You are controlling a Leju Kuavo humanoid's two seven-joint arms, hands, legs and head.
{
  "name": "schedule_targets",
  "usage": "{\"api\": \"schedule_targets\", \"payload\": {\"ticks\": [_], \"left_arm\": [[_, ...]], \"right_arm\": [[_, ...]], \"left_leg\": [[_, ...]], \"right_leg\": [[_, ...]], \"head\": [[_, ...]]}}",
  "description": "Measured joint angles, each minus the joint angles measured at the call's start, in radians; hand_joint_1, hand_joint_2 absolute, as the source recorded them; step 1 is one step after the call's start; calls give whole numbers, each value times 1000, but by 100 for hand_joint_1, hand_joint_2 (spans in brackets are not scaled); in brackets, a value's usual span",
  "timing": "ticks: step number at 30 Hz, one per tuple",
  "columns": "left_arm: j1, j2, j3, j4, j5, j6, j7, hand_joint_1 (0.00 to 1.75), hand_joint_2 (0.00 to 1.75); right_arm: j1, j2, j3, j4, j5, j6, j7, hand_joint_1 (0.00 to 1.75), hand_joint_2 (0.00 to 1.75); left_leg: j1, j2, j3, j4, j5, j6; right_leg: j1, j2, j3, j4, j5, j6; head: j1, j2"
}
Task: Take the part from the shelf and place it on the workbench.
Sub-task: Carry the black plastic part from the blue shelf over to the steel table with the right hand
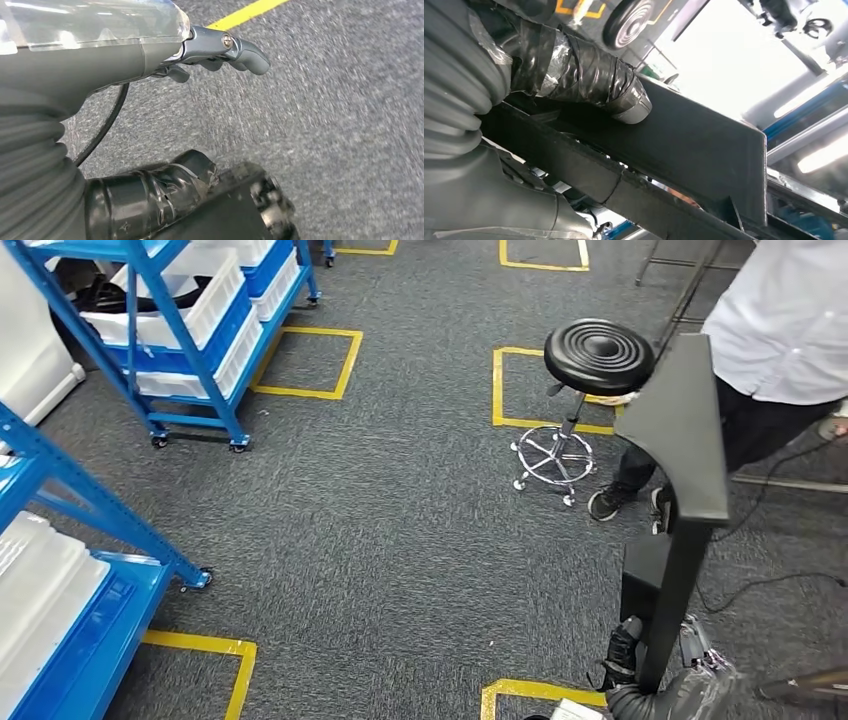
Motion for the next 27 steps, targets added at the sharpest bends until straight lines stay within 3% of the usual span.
{"api": "schedule_targets", "payload": {"ticks": [2, 4, 6, 7, 8, 9, 11, 13, 15, 17, 19, 21, 22, 23, 24, 25, 27], "left_arm": [[-2, 0, 0, 0, 0, 0, -1, 0, 175], [-1, 0, 1, 0, 0, 0, -3, 0, 175], [2, 0, 2, 0, 0, 0, -3, 0, 175], [4, 0, 3, 0, 0, 0, -4, 0, 175], [5, 0, 3, 0, 0, 0, -4, 0, 175], [6, 0, 3, 0, 0, 0, -5, 0, 175], [5, 0, 4, 0, 0, -2, -8, 0, 175], [5, 0, 4, 0, 0, -7, -12, 0, 175], [4, 0, 5, 0, 1, -13, -14, 0, 175], [3, 0, 5, 0, 1, -17, -16, 0, 175], [3, -1, 5, 0, 1, -18, -18, 0, 175], [5, 0, 5, 0, 2, -18, -19, 0, 175], [6, 0, 6, 0, 2, -18, -19, 0, 175], [6, 0, 6, 0, 2, -18, -20, 0, 175], [5, 0, 6, 0, 2, -18, -20, 0, 175], [4, 0, 6, 0, 2, -18, -20, 0, 175], [3, -1, 6, 0, 2, -18, -21, 0, 175]], "right_arm": [[1, 0, -2, 0, 0, 0, 0, 175, 175], [1, 1, -2, 0, 1, 0, 0, 175, 175], [2, 2, -3, 0, 1, 0, 0, 175, 175], [3, 2, -4, 0, 1, 0, 1, 175, 175], [3, 2, -4, 0, 1, 0, 2, 175, 175], [4, 3, -5, 0, 1, 0, 3, 175, 175], [4, 3, -6, 0, 0, 0, 6, 175, 175], [5, 3, -7, 0, -2, 0, 8, 175, 175], [9, 3, -9, 0, -6, 0, 10, 175, 175], [13, 3, -11, 1, -10, 0, 11, 175, 175], [15, 3, -11, 1, -11, 0, 11, 175, 175], [15, 3, -11, 4, -12, 0, 11, 175, 175], [16, 3, -12, 6, -13, 0, 11, 175, 175], [17, 3, -12, 7, -13, 0, 11, 175, 175], [17, 3, -13, 9, -14, 0, 11, 175, 175], [17, 3, -13, 9, -14, 0, 11, 175, 175], [17, 3, -14, 10, -14, 0, 11, 175, 175]], "left_leg": [[4, -34, -11, 35, -29, -10], [8, -87, -61, 146, -92, -18], [11, -104, -118, 265, -135, -22], [12, -106, -128, 282, -129, -24], [14, -108, -121, 262, -103, -25], [17, -115, -98, 208, -65, -25], [24, -157, -46, 82, -11, -24], [25, -187, -23, 26, -1, -18], [22, -173, -21, 20, 1, -6], [22, -150, -19, 12, 9, 10], [22, -124, -19, 7, 12, 20], [18, -96, -21, 8, 10, 23], [17, -81, -21, 9, 9, 24], [16, -68, -20, 10, 7, 24], [16, -56, -18, 11, 4, 22], [16, -46, -14, 12, 1, 21], [11, -29, -7, 13, -5, 13]], "right_leg": [[-7, 22, 1, -7, 6, -11], [-11, 43, 0, -9, 9, -19], [-11, 69, -2, -6, 10, -21], [-12, 83, -3, -4, 10, -20], [-12, 98, -3, -1, 9, -20], [-14, 112, -3, 2, 8, -18], [-14, 136, -7, 11, 5, -11], [-14, 157, -17, 17, 7, 3], [-17, 172, -23, 15, 12, 16], [-17, 139, -35, 36, -4, 25], [-14, 84, -76, 127, -61, 30], [-15, 66, -132, 252, -117, 34], [-15, 64, -146, 285, -123, 35], [-15, 62, -140, 280, -110, 34], [-15, 56, -114, 235, -80, 32], [-13, 43, -74, 163, -47, 28], [-3, 6, -10, 44, -11, 18]], "head": [[0, 0], [0, 0], [-1, 0], [-1, 0], [-1, 0], [-1, 0], [0, 0], [0, 0], [0, 0], [1, 0], [2, 0], [2, 0], [2, 0], [2, 0], [2, 0], [2, 0], [2, 0]]}}
